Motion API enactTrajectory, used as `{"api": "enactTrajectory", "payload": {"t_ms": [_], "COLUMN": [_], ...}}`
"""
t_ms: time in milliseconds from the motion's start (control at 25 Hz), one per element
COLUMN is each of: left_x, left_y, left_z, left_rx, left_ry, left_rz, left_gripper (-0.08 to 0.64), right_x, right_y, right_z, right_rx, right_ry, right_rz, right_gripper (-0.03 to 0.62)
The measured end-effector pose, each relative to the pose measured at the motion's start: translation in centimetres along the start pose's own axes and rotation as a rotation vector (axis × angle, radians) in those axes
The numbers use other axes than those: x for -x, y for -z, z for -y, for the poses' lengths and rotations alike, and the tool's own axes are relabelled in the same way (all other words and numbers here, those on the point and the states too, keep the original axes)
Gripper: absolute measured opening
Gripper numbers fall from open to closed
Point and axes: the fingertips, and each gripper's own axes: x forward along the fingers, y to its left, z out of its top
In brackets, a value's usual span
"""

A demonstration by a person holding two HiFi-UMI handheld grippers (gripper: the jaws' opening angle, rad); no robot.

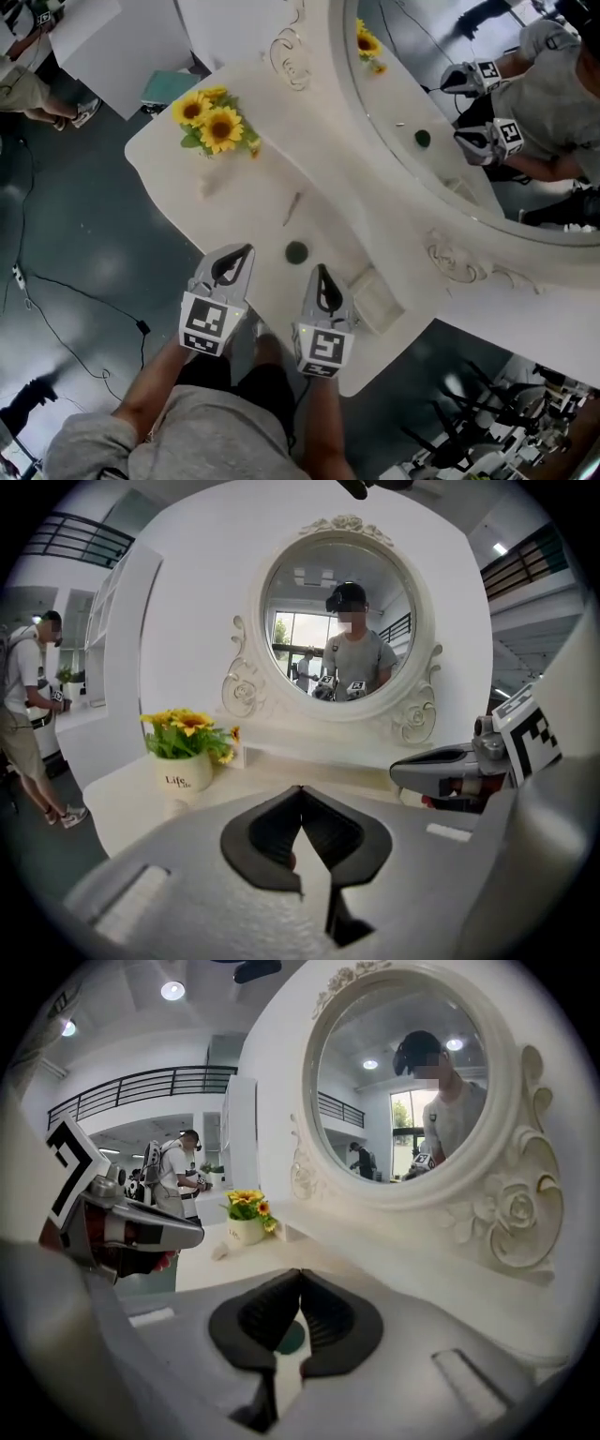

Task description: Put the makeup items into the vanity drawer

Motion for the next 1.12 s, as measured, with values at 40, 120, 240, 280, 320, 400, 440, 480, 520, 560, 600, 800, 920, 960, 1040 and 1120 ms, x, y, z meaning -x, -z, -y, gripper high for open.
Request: {"api": "enactTrajectory", "payload": {"t_ms": [40,120,240,280,320,400,440,480,520,560,600,800,920,960,1040,1120], "left_x": [-0.2,-0.5,-1.1,-1.3,-1.5,-1.8,-1.8,-1.9,-1.9,-1.9,-2.0,-2.3,-2.4,-2.5,-2.5,-2.5], "left_y": [0.8,2.3,4.2,4.7,5.1,5.7,5.9,6.0,6.1,6.2,6.2,6.4,6.7,6.8,6.9,7.0], "left_z": [0.0,-0.1,-0.5,-0.7,-0.8,-1.0,-1.1,-1.2,-1.3,-1.4,-1.4,-1.3,-1.3,-1.4,-1.7,-1.9], "left_rx": [0.007,0.022,0.042,0.046,0.048,0.047,0.047,0.050,0.052,0.055,0.056,0.062,0.063,0.063,0.063,0.064], "left_ry": [-0.005,-0.017,-0.032,-0.036,-0.039,-0.042,-0.044,-0.046,-0.049,-0.051,-0.052,-0.050,-0.048,-0.050,-0.054,-0.058], "left_rz": [-0.013,-0.041,-0.072,-0.081,-0.088,-0.098,-0.102,-0.104,-0.106,-0.108,-0.109,-0.116,-0.123,-0.125,-0.128,-0.130], "left_gripper": [0.011,0.011,0.011,0.011,0.011,0.011,0.011,0.011,0.011,0.011,0.011,0.011,0.011,0.011,0.011,0.011], "right_x": [-0.4,-1.1,-2.3,-2.7,-3.0,-3.5,-3.8,-4.0,-4.3,-4.6,-4.8,-5.9,-6.6,-6.7,-6.9,-7.1], "right_y": [0.8,2.3,3.9,4.4,5.0,6.3,6.8,7.1,7.3,7.4,7.8,9.2,9.4,9.5,9.9,10.2], "right_z": [-0.1,-0.4,-0.9,-1.0,-1.1,-1.1,-1.2,-1.3,-1.6,-1.8,-2.1,-2.2,-2.4,-2.5,-2.7,-2.9], "right_rx": [-0.001,0.001,0.005,0.007,0.008,0.011,0.012,0.012,0.011,0.010,0.008,0.014,0.031,0.034,0.039,0.050], "right_ry": [-0.012,-0.035,-0.069,-0.078,-0.084,-0.094,-0.101,-0.111,-0.124,-0.140,-0.155,-0.169,-0.175,-0.180,-0.189,-0.202], "right_rz": [-0.017,-0.054,-0.087,-0.098,-0.110,-0.143,-0.162,-0.177,-0.190,-0.202,-0.217,-0.266,-0.288,-0.296,-0.310,-0.329], "right_gripper": [0.005,0.005,0.005,0.005,0.005,0.005,0.005,0.009,0.049,0.057,0.116,0.207,0.209,0.209,0.209,0.209]}}
